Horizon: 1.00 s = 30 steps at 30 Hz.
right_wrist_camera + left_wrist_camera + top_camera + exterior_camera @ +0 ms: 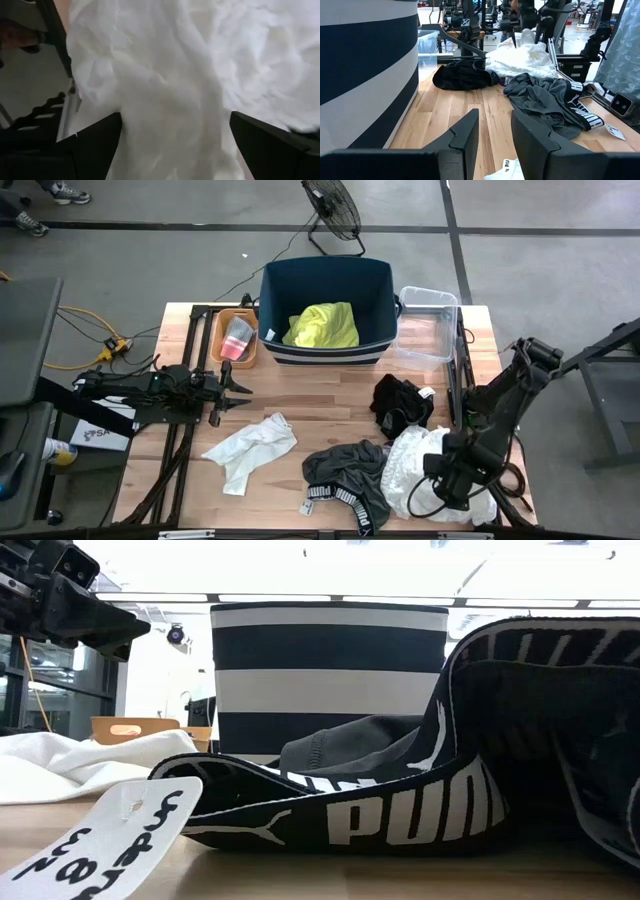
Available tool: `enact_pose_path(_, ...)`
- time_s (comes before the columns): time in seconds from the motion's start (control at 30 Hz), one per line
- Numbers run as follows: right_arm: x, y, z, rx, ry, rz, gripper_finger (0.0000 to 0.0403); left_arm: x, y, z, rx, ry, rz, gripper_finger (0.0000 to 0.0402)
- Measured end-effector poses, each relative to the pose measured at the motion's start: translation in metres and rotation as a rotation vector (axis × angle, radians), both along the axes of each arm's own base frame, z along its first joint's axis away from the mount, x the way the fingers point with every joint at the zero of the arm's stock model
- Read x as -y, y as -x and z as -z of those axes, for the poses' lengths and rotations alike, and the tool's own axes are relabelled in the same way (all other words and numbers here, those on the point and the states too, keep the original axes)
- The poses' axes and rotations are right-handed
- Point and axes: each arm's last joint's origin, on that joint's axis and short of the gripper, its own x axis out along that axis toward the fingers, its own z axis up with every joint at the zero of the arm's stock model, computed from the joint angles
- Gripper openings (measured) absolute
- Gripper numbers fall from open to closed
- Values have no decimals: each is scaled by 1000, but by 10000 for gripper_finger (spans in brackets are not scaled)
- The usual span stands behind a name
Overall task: Pick & Place Cloths
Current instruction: Put the white dress into the laundry organizer
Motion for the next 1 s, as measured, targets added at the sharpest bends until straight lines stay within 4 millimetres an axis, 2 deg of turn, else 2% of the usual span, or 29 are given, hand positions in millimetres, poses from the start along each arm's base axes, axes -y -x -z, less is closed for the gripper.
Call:
enact_pose_path(0.37,11,7,66,41,-64,7,365,0,0,0,0,0,0,113)
enact_pose_path(0.53,21,9,86,44,-94,85,365,0,0,0,0,0,0,113)
enact_pose_path(0.67,28,9,96,53,-98,121,365,0,0,0,0,0,0,113)
enact_pose_path(0.87,33,7,99,71,-81,115,363,0,0,0,0,0,0,113)
enact_pose_path(1.0,33,8,100,78,-73,82,340,0,0,0,0,0,0,113)
